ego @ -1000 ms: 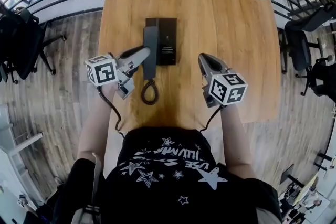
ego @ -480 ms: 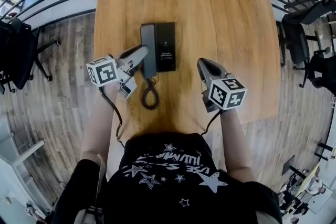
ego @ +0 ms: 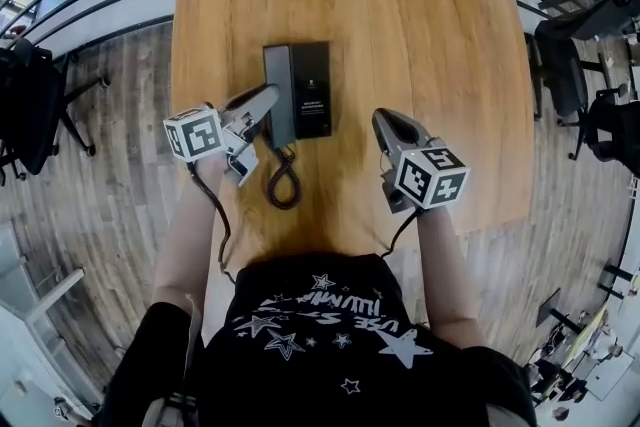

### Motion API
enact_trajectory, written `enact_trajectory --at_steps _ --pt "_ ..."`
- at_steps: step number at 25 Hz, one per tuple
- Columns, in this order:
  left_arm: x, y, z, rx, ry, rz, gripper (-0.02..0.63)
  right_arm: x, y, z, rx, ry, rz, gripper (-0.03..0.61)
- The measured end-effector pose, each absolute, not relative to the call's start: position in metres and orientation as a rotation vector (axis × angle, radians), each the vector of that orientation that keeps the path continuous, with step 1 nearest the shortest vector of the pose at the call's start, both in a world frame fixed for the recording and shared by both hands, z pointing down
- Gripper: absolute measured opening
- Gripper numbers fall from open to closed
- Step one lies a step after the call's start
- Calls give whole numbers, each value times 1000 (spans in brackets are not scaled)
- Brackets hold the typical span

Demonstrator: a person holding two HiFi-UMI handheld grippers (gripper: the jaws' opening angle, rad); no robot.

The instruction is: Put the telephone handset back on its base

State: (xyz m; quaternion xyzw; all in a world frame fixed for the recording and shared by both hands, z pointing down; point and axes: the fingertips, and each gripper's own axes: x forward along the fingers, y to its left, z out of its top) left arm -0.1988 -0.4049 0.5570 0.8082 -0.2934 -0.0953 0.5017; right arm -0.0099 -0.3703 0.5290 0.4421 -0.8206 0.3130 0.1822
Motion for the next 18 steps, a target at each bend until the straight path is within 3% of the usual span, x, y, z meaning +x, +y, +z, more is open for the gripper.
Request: enact_trajectory --at_steps 18 --pt "-197 -406 562 1948 -621 -229 83 -12 -371 537 1237 -2323 916 2"
